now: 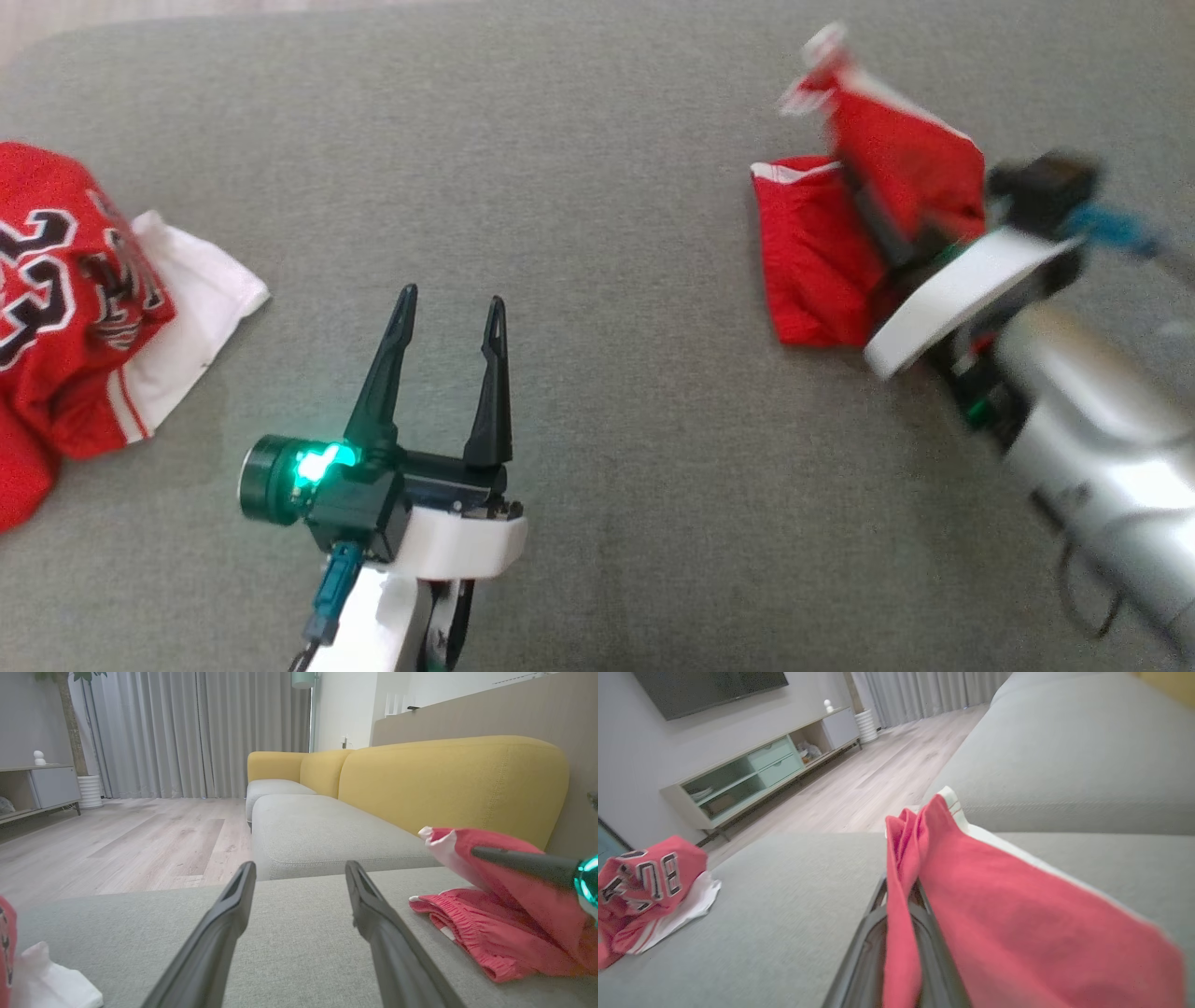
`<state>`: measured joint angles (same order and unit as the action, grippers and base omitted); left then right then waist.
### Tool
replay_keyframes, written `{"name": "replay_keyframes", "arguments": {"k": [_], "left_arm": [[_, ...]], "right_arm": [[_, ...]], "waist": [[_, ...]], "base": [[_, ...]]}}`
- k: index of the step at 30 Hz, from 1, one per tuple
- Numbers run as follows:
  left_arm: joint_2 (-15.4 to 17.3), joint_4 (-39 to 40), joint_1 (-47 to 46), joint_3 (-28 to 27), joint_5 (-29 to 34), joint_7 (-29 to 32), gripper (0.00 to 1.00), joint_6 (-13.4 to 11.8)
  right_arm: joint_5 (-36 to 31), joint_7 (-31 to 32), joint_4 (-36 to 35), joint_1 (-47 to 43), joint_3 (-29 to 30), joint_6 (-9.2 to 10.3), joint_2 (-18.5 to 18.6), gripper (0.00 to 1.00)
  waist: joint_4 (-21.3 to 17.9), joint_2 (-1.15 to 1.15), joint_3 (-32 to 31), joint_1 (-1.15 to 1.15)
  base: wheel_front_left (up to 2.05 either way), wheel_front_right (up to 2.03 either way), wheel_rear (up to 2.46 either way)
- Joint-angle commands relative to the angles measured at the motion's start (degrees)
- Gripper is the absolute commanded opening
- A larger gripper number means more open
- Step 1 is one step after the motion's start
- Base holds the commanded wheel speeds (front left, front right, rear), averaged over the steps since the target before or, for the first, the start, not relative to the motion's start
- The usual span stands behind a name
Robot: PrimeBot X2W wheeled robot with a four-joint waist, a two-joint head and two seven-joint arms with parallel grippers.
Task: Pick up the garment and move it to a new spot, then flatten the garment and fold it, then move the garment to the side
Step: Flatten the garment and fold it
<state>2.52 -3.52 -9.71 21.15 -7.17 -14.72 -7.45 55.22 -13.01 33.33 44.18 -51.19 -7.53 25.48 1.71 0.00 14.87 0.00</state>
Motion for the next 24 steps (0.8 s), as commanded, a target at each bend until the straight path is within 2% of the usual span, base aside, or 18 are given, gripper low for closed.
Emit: {"name": "replay_keyframes", "arguments": {"k": [1,4,8,9,11,16,19,24], "left_arm": [[0.36,1.63,-0.32,-1.27,-0.52,-0.28,1.00,-0.40],[0.36,1.48,0.35,-1.31,-0.99,-0.28,1.00,-0.63],[0.36,1.70,2.11,-1.89,-2.10,-0.28,1.00,-1.07],[0.36,1.74,3.31,-2.20,-2.65,-0.28,1.00,-1.17],[0.36,1.87,4.58,-2.64,-2.93,-0.28,1.00,-1.26],[0.36,1.93,8.72,-4.36,-3.24,-0.28,1.00,-1.82],[0.36,2.12,11.51,-5.58,-2.31,-0.28,1.00,-1.72],[0.36,1.86,15.73,-7.39,-0.64,-0.28,1.00,-0.97]], "right_arm": [[-0.05,0.15,-1.71,-2.11,-0.70,0.04,-0.79,1.00],[0.44,-0.62,-3.02,-4.42,-0.28,0.04,-2.20,1.00],[-1.19,-1.81,-4.43,-7.63,5.23,0.04,-0.93,1.00],[-3.53,-1.93,-5.53,-10.01,10.46,0.04,0.20,1.00],[-6.74,-1.95,-7.58,-13.64,17.07,0.04,0.67,1.00],[-15.63,-1.97,-14.53,-26.33,32.14,0.04,-1.35,1.00],[-20.59,-1.97,-18.42,-33.80,37.72,0.04,-4.16,1.00],[-32.12,-1.98,-22.93,-43.66,40.47,0.04,-7.80,1.00]], "waist": [[0.76,0.00,-0.65,0.00],[1.17,0.00,-2.00,0.00],[0.72,0.00,-4.63,0.00],[0.30,0.00,-6.24,0.00],[-0.15,0.00,-7.75,0.00],[-1.07,0.00,-11.78,0.00],[-1.46,0.00,-13.76,0.00],[-1.90,0.00,-16.11,0.00]], "base": [[0.00,0.00,0.00],[0.00,0.00,0.00],[0.00,0.00,0.00],[0.00,0.00,0.00],[0.00,0.00,0.00],[0.00,0.00,0.00],[0.00,0.00,0.00],[0.00,0.00,0.00]]}}
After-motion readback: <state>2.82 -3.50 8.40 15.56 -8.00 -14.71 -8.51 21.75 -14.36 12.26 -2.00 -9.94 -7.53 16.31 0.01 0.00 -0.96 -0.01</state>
